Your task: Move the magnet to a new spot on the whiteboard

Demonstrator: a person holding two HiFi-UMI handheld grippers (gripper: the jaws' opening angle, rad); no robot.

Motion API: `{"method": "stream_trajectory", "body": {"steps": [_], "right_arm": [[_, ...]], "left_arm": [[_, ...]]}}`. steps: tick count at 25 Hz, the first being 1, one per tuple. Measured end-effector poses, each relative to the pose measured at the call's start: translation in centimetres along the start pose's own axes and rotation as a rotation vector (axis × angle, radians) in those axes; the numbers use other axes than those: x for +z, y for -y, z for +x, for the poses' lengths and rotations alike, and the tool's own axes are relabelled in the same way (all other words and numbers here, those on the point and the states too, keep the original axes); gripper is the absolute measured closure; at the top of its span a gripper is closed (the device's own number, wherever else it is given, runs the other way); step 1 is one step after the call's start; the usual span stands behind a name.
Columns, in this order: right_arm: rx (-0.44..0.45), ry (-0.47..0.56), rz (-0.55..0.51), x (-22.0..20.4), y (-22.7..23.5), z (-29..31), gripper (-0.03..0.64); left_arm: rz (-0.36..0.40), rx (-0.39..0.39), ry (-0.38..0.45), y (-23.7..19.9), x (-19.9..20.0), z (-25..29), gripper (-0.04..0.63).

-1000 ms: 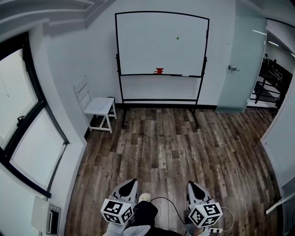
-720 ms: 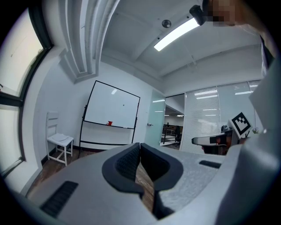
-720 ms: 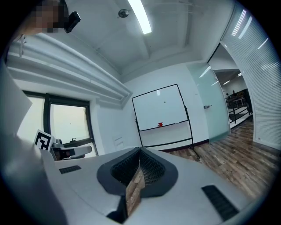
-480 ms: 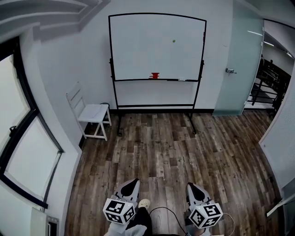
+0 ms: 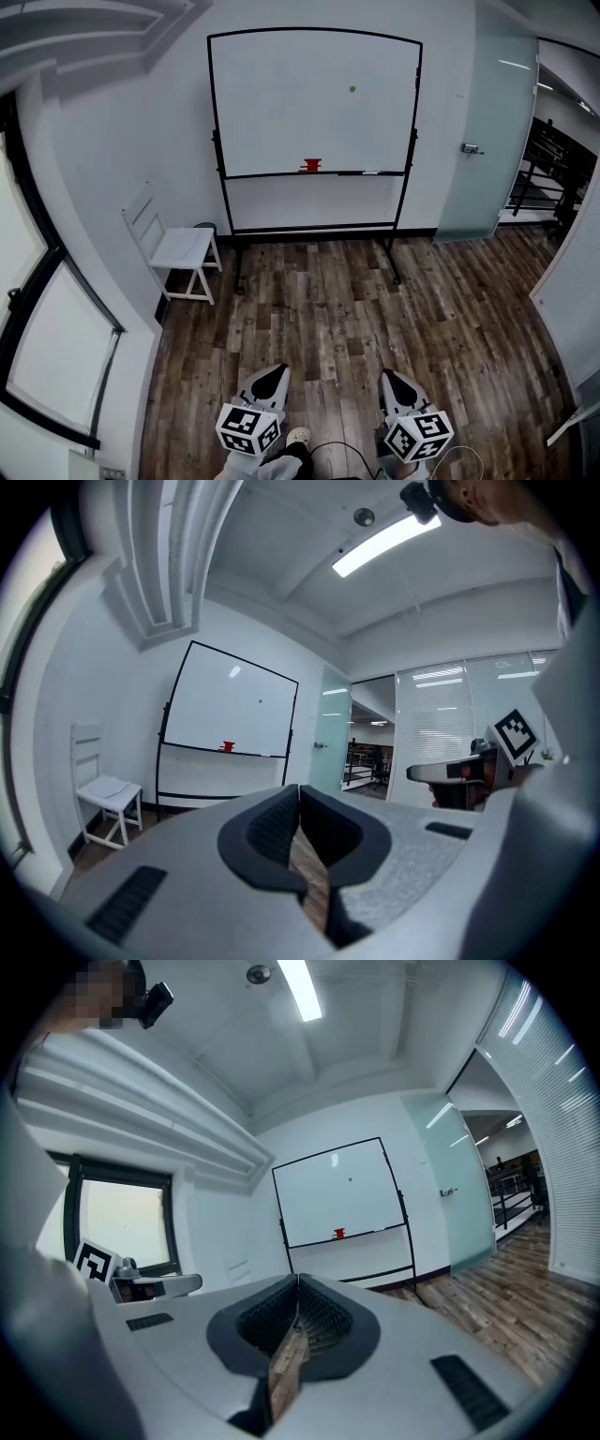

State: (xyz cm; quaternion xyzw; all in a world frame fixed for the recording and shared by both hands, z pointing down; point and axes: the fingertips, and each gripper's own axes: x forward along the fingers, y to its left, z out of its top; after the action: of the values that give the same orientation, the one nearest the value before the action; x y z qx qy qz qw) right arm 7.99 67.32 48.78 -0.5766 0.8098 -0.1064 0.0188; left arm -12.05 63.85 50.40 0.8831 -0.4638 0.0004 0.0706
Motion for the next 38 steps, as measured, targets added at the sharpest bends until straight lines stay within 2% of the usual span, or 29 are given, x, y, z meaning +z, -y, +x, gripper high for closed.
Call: {"method": "stream_trajectory", "body": {"steps": [6,8,9,14,24,33,38], "right_arm": [[-0.013,-0.009,0.004,1.1,0.8,5.6,0.589],[-0.012,-0.011,0.002,1.3,0.8,7.4,0.589],[-0.011,-0.013,0.002,1.4,0.8,8.4,0.589],[-0.022,-0.018,0.005,1.6,1.3,12.6,0.589],[-0.054,-0.004,0.01,2.0,2.5,20.2,0.589],[-0.077,-0.039,0.032,1.3,4.0,22.4,0.589],[-0.074,-0.045,0.038,1.2,4.4,23.8,0.589]], "left_arm": [[0.011,0.034,0.009,-4.2,2.0,4.3,0.578],[0.008,0.032,-0.002,-5.6,2.2,5.5,0.469],[0.005,0.033,-0.006,-6.3,2.3,6.1,0.435],[-0.015,0.043,-0.012,-10.1,2.4,9.1,0.387],[-0.004,0.001,-0.012,-15.9,3.1,14.9,0.371],[-0.047,0.021,-0.043,-18.4,1.7,16.9,0.371],[-0.046,0.028,-0.051,-19.3,1.5,17.8,0.371]]}}
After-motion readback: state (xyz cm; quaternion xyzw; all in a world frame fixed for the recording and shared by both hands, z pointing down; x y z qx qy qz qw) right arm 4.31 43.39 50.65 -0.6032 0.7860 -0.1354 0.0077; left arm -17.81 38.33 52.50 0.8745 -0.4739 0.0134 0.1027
